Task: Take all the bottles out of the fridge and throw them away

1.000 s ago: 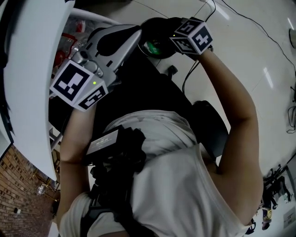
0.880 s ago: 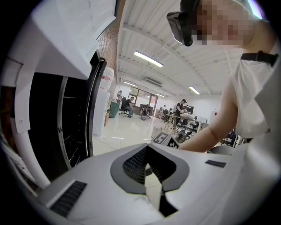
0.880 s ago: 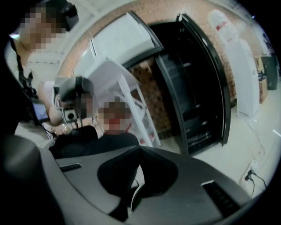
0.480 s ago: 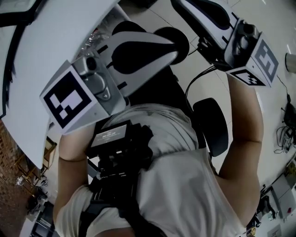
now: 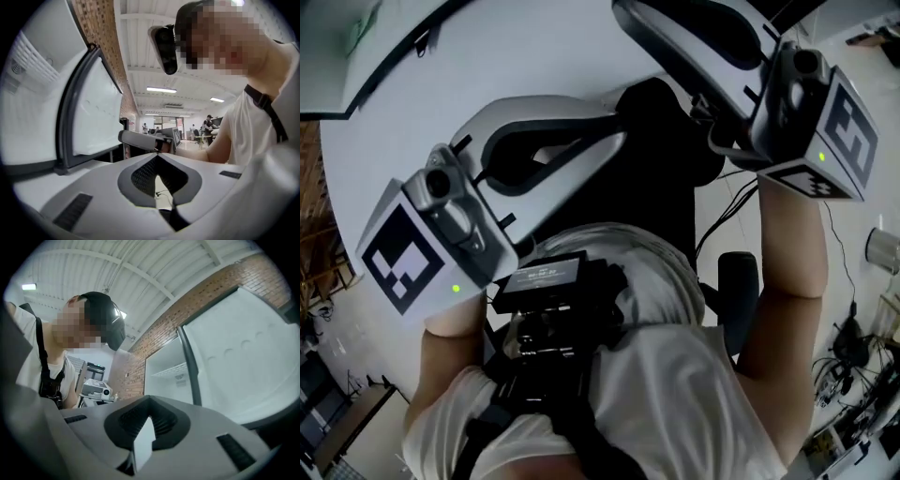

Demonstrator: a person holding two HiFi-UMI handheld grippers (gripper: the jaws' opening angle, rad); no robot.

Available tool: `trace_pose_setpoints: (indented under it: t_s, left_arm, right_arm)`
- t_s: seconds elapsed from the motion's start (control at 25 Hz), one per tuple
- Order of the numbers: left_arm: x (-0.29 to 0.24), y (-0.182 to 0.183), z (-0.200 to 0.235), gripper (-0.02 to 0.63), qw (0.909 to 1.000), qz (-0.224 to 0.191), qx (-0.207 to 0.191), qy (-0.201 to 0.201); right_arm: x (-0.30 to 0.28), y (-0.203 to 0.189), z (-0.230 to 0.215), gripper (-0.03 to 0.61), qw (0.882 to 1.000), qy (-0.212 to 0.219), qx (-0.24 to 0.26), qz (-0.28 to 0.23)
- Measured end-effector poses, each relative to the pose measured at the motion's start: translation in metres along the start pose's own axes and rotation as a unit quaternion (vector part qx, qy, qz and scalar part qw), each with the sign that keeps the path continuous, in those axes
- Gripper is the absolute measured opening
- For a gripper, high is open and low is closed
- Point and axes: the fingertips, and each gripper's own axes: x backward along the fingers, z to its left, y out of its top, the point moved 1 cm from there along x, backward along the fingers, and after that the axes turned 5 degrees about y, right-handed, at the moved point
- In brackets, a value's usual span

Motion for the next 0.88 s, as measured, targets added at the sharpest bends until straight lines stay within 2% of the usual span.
trace_pose_setpoints:
  t_s: [0.12,0.24,0.44,0.72,0.88]
  left_arm:
    - [0.027,0.002,0.026,0.014,0.9975,0.003,-0.005,0.071]
    - [0.054,-0.001,0.052,0.014,0.9906,0.004,-0.005,0.137]
    - [0.101,-0.013,0.093,0.014,0.9699,0.012,-0.029,0.241]
    - [0.128,-0.037,0.122,0.014,0.9498,0.020,-0.015,0.312]
    - [0.128,-0.040,0.147,0.014,0.9428,0.025,-0.010,0.332]
  right_arm:
    - [-0.029,-0.013,-0.007,0.000,0.999,0.020,-0.002,0.026]
    - [-0.052,-0.029,-0.013,0.000,0.998,0.027,-0.019,0.046]
    - [-0.086,-0.052,-0.008,0.000,0.995,0.060,-0.027,0.073]
    - [-0.121,-0.077,0.003,0.000,0.989,0.111,-0.022,0.097]
    - [-0.136,-0.084,-0.006,0.000,0.988,0.106,-0.025,0.111]
